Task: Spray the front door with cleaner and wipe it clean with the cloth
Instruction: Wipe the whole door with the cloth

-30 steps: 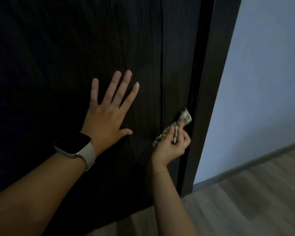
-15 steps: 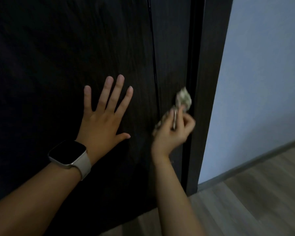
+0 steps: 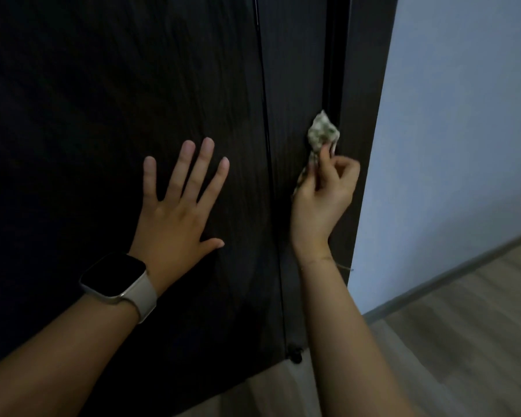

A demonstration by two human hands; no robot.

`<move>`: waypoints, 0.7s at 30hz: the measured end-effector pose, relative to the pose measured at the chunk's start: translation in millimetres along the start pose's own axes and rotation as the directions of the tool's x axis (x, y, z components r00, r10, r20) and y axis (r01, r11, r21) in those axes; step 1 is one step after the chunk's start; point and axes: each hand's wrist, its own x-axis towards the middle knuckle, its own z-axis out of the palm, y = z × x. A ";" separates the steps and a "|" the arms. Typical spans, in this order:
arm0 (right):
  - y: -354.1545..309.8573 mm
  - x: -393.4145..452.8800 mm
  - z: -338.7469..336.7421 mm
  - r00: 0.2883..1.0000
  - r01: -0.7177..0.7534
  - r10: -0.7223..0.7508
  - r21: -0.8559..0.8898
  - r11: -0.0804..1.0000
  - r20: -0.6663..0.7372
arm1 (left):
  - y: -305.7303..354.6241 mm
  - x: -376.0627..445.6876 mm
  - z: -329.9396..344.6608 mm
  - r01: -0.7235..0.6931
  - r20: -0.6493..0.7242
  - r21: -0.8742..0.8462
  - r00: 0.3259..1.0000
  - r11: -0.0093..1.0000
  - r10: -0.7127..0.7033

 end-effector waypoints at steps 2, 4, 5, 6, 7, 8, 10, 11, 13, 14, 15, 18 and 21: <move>20.0 -21.1 -8.3 1.000 0.018 -0.018 -0.085 0.996 0.001 | 0.1 -0.2 -0.8 0.006 0.004 0.001 1.000 1.000 -0.006; 43.8 -50.9 -19.0 0.995 -0.097 0.098 -0.122 0.988 0.001 | 0.6 -0.1 -1.5 0.005 0.009 0.009 1.000 1.000 -0.005; 53.8 -65.4 -23.6 0.985 -0.173 0.175 -0.135 0.976 0.002 | 0.6 -0.2 -1.1 0.002 0.008 0.015 1.000 1.000 -0.002; 63.3 -78.2 -27.1 0.969 -0.243 0.245 -0.148 0.959 -0.006 | 0.5 0.0 -0.8 0.000 0.003 0.024 1.000 1.000 0.000; 70.4 -88.5 -31.2 0.952 -0.306 0.307 -0.157 0.939 -0.019 | 0.8 0.1 -1.3 -0.002 0.001 0.032 1.000 0.999 0.002; 75.4 -96.8 -35.6 0.931 -0.365 0.365 -0.155 0.918 -0.034 | 1.2 0.2 -2.9 -0.003 0.002 0.035 1.000 0.999 0.003; 80.1 -108.5 -45.1 0.864 -0.503 0.501 -0.134 0.854 -0.046 | 2.8 -0.2 -6.7 0.006 0.004 0.036 1.000 0.999 -0.006; 80.9 -112.8 -49.4 0.828 -0.561 0.559 -0.115 0.820 -0.049 | 4.9 -0.7 -8.1 0.008 -0.002 0.041 1.000 0.999 -0.008; 72.8 -118.3 -53.2 0.793 -0.608 0.603 -0.062 0.791 -0.086 | 12.7 -2.5 -6.7 -0.051 -0.035 0.031 0.998 0.998 0.052; 64.9 -118.8 -50.5 0.805 -0.589 0.584 -0.019 0.808 -0.102 | 17.4 -4.2 -4.5 -0.108 -0.056 0.025 0.992 0.994 0.109; 56.2 -118.5 -45.5 0.829 -0.549 0.548 0.022 0.835 -0.111 | 22.5 -6.2 -0.8 -0.161 -0.073 0.020 0.984 0.987 0.162; 38.3 -113.1 -19.4 0.885 -0.442 0.450 0.089 0.893 -0.119 | 33.3 -10.9 15.1 -0.195 -0.090 -0.015 0.977 0.981 0.193; 43.1 -120.0 -1.3 0.889 -0.413 0.429 0.122 0.902 -0.162 | 35.1 -12.7 28.8 -0.162 -0.136 0.001 0.978 0.987 0.161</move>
